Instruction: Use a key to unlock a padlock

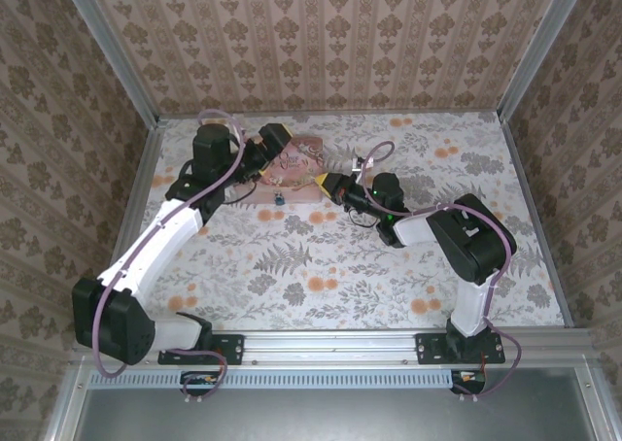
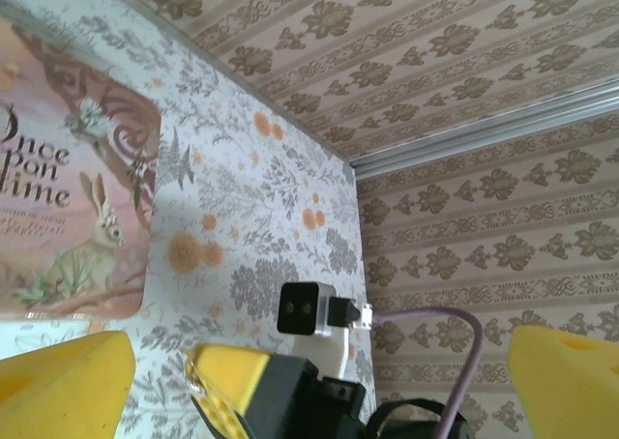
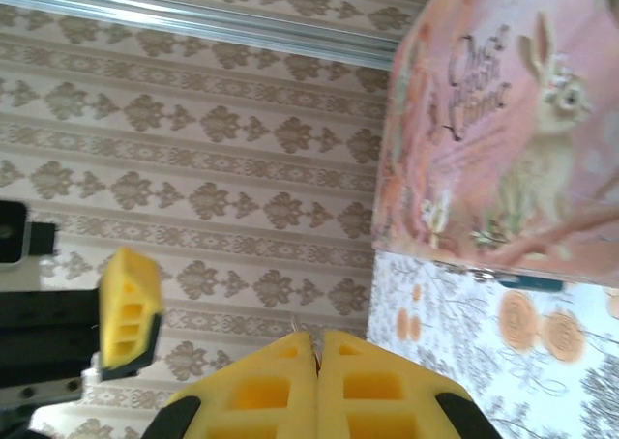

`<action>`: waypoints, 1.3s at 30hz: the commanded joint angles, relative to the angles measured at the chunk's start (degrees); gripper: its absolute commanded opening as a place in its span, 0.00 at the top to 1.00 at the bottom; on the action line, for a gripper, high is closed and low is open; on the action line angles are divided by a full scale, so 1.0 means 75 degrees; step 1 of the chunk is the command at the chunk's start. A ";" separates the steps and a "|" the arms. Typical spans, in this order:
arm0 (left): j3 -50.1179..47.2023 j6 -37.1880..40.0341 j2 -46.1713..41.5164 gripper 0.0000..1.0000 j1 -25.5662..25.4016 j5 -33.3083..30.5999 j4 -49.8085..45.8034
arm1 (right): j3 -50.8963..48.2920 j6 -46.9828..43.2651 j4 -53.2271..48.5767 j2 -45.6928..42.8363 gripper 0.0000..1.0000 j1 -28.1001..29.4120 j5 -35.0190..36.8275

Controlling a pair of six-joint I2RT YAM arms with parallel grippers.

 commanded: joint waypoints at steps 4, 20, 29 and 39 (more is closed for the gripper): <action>0.0671 -0.0482 -0.0346 0.00 -0.0045 -0.0228 -0.1512 | 0.0297 -0.0304 -0.0699 -0.0105 1.00 -0.0109 0.0164; 0.1710 -0.0617 -0.0384 0.00 -0.0469 -0.0485 -0.2404 | 0.0050 -0.0387 -0.1089 -0.0326 1.00 -0.0228 0.0316; 0.1913 -0.0590 -0.0172 0.00 -0.0549 -0.0377 -0.2263 | 0.0036 -0.0282 -0.0962 -0.0259 1.00 -0.0342 0.0226; 0.0951 -0.0062 -0.0172 0.00 -0.0535 -0.0901 -0.1878 | 0.0716 -0.0401 -0.1446 -0.0302 1.00 -0.0538 0.0032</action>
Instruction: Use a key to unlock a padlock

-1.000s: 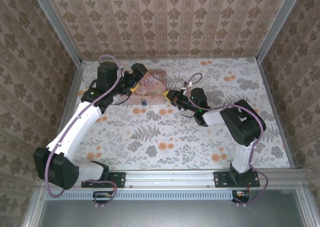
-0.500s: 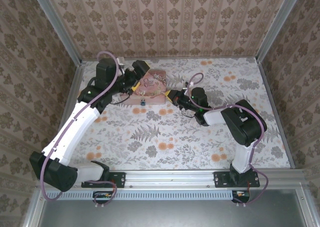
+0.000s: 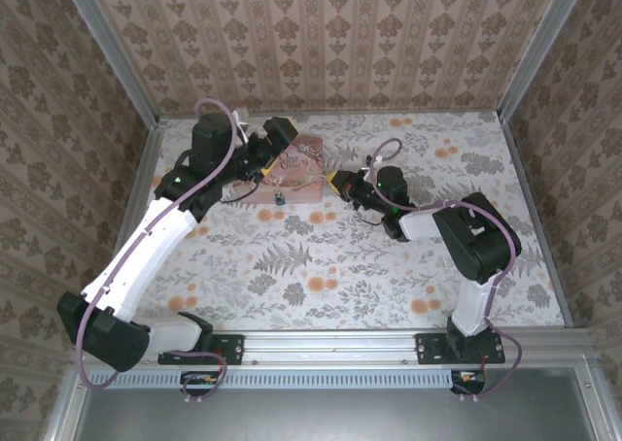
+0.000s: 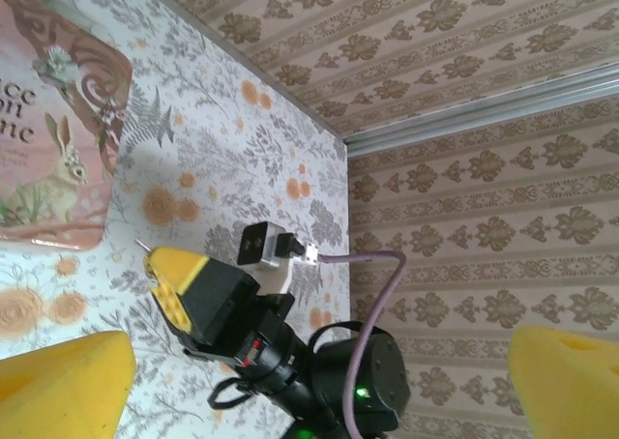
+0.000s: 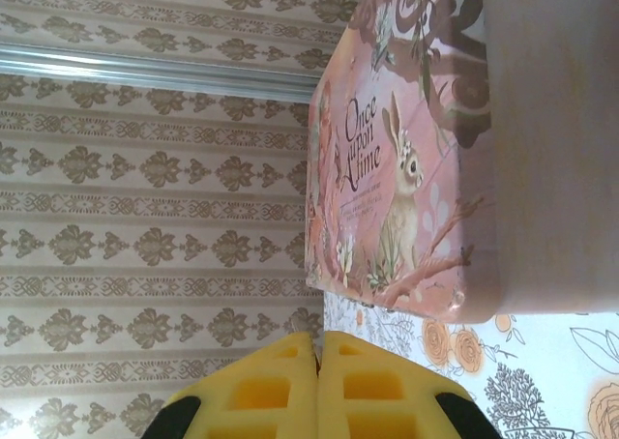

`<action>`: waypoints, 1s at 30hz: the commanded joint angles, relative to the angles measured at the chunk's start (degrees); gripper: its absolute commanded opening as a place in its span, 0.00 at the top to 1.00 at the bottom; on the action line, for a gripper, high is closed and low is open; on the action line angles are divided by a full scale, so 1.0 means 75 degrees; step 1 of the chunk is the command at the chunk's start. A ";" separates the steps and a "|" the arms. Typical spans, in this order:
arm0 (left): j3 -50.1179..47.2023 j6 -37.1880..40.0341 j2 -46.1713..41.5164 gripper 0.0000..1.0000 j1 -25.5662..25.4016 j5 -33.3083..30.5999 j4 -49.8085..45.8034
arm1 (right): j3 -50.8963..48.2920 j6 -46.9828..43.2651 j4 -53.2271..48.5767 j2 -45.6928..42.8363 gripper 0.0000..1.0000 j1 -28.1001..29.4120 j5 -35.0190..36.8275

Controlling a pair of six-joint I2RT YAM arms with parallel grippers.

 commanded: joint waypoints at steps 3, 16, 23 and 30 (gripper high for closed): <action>-0.1394 0.0389 0.0110 0.00 0.0719 0.0111 0.0789 | 0.1048 -0.0317 -0.0647 -0.0129 1.00 -0.0043 -0.0186; -0.1632 0.1965 0.2407 0.00 0.3215 0.0666 0.1421 | 0.2074 -0.0343 -0.1253 0.0002 1.00 -0.0172 -0.0212; -0.0144 0.2822 0.4178 0.00 0.3539 0.0500 0.1095 | 0.1257 -0.0282 -0.1026 -0.0651 1.00 -0.0342 -0.0246; 0.1044 0.3418 0.5636 0.00 0.3467 0.1498 0.1385 | 0.0125 -0.0437 -0.1121 -0.1723 1.00 -0.0685 -0.0245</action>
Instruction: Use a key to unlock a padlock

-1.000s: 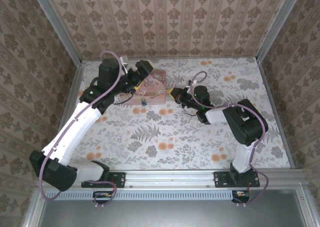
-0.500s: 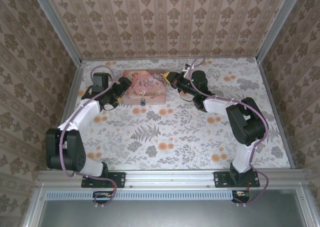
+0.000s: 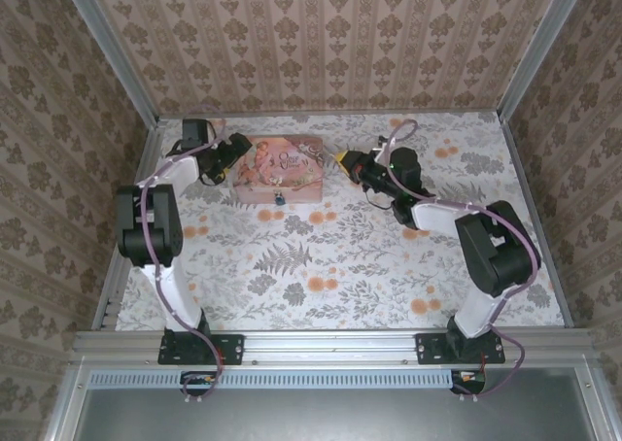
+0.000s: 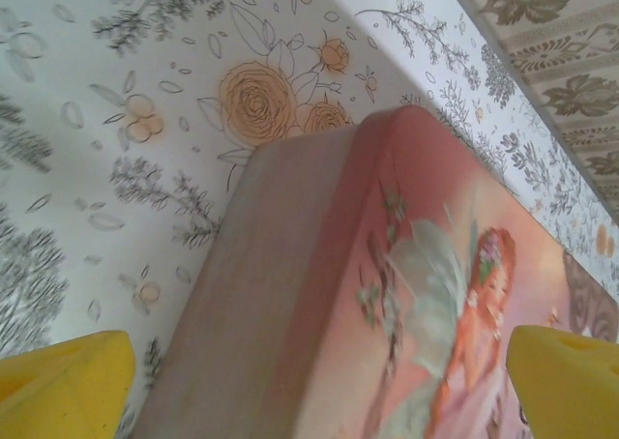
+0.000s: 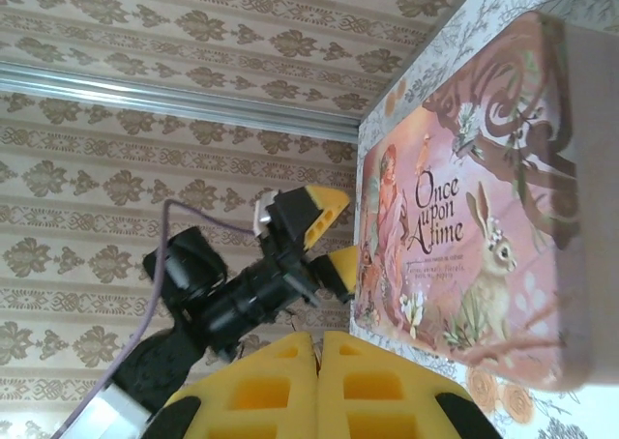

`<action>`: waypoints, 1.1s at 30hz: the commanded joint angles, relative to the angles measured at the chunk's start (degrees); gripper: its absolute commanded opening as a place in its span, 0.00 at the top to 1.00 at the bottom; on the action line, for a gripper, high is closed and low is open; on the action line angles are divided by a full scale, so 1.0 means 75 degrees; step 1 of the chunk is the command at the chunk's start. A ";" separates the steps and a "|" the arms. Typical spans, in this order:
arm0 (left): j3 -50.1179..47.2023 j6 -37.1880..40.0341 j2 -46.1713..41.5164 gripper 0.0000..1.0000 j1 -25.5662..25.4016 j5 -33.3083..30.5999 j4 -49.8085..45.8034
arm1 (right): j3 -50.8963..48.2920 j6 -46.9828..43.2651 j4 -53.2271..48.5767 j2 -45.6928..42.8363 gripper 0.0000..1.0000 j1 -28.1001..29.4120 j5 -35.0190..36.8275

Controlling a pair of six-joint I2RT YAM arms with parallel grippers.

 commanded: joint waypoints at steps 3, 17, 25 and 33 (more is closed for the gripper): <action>0.0967 0.1076 0.0693 0.00 -0.0321 0.0971 -0.0349 | -0.0747 -0.0232 -0.0089 -0.1083 1.00 -0.0262 -0.0068; 0.0283 0.0818 0.0281 0.00 -0.1834 0.1130 0.0114 | -0.1818 -0.0498 -0.0520 -0.2278 1.00 -0.0266 0.0038; -0.1066 0.0141 -0.0966 0.00 -0.1676 0.0001 0.0631 | -0.1482 -0.0927 -0.1096 -0.2092 1.00 -0.0211 -0.0134; -0.2512 0.0884 -0.2930 0.00 -0.1419 0.0118 0.0493 | -0.0381 -0.1118 -0.0934 -0.0674 1.00 -0.0216 -0.0508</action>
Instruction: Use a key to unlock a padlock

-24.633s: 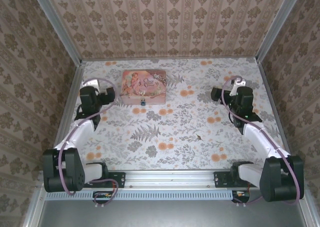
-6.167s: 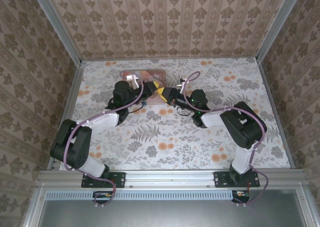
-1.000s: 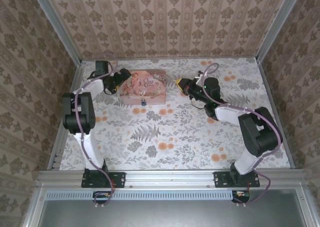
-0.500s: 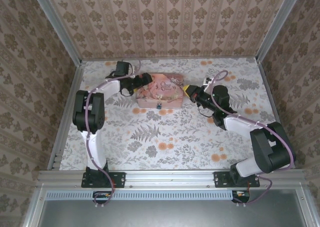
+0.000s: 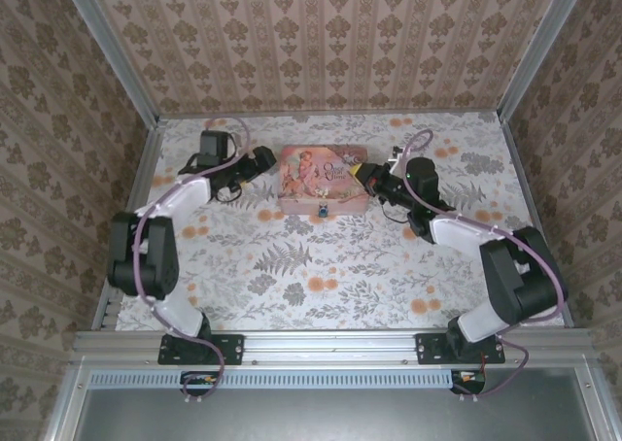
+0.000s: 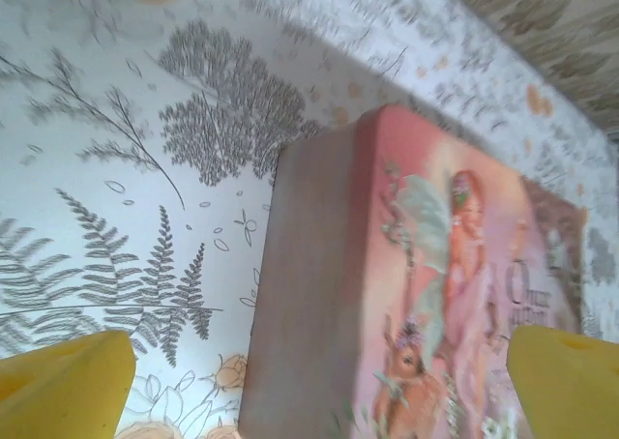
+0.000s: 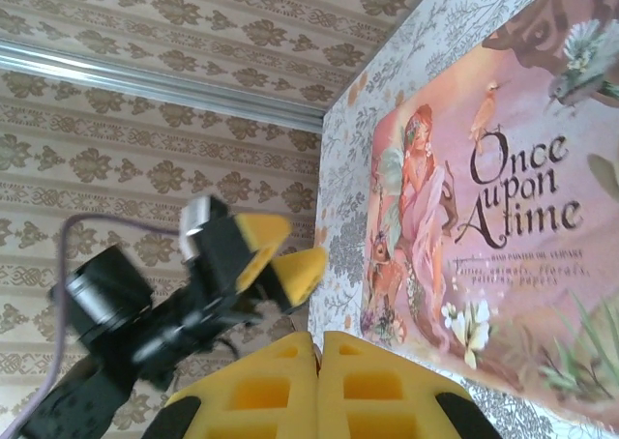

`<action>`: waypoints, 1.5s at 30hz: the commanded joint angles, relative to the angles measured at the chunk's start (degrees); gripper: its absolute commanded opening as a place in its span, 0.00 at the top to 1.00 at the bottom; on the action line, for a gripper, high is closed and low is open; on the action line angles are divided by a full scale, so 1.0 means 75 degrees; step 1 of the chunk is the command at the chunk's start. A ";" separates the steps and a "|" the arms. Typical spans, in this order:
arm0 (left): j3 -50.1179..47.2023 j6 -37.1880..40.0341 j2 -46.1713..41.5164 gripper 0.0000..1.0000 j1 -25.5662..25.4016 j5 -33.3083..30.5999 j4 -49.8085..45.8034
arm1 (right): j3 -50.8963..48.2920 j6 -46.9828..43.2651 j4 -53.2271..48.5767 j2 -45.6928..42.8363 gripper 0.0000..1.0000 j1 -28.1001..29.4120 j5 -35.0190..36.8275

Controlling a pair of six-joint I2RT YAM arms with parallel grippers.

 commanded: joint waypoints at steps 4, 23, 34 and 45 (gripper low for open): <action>-0.0609 0.0961 -0.0661 0.00 -0.0911 0.0596 -0.0065 | 0.0926 -0.0157 0.0616 0.1358 1.00 0.0028 -0.0353; -0.1784 0.1443 0.0913 0.15 -0.3200 0.0182 0.2831 | 0.0953 0.0286 0.2368 0.2833 1.00 -0.0006 -0.0330; -0.1779 0.2246 0.1446 0.16 -0.3525 -0.0260 0.3463 | 0.0755 0.0301 0.2531 0.3106 1.00 -0.0018 -0.0250; -0.1858 0.2719 0.2042 0.21 -0.3958 -0.1306 0.4415 | 0.0595 0.0259 0.2510 0.3234 1.00 -0.0030 -0.0213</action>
